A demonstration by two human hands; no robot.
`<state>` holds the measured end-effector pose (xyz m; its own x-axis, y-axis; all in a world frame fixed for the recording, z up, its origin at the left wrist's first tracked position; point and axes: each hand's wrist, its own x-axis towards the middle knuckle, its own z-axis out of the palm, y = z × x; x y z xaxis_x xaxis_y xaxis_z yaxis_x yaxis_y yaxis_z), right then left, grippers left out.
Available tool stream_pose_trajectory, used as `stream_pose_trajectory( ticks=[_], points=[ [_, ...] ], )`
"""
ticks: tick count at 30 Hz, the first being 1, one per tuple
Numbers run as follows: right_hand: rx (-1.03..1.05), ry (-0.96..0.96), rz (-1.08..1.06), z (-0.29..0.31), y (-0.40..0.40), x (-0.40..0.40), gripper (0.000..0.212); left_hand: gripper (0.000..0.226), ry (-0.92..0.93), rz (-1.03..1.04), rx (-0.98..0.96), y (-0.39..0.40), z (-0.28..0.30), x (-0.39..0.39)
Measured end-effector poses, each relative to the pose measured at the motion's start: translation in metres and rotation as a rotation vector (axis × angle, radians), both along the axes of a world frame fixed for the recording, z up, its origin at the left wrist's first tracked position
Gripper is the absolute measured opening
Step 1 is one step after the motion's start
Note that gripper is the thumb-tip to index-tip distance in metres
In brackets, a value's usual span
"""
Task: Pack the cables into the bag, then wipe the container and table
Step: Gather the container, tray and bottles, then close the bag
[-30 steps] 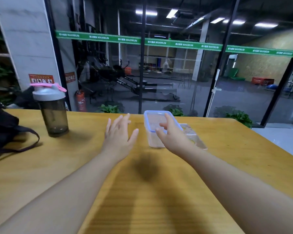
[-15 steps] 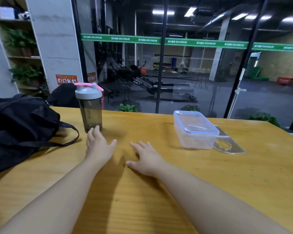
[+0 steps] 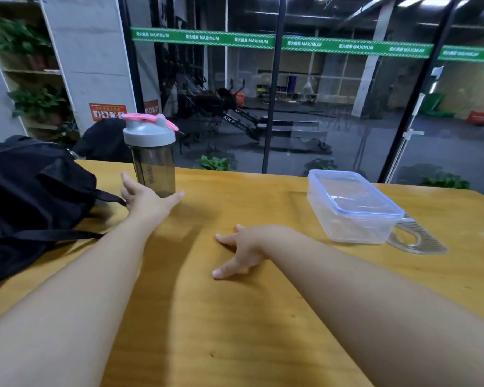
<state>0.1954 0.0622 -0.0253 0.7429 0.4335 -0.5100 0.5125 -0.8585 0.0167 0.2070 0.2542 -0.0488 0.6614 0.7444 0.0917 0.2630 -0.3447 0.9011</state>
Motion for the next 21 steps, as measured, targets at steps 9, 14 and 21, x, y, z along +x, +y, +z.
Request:
stream_pose_trajectory(
  ticks=[9, 14, 21],
  points=[
    [0.023, -0.011, 0.083, 0.016, 0.001, -0.002, 0.089, 0.105, -0.099, 0.067, 0.003, 0.009, -0.001, 0.025],
    [0.067, 0.004, 0.071, 0.016, -0.004, -0.003, 0.088, 0.103, -0.084, 0.056, 0.017, 0.017, 0.003, 0.028],
    [0.072, 0.012, 0.081, 0.013, -0.004, -0.001, 0.088, 0.091, -0.094, 0.029, -0.007, 0.019, 0.007, 0.033]
  ],
)
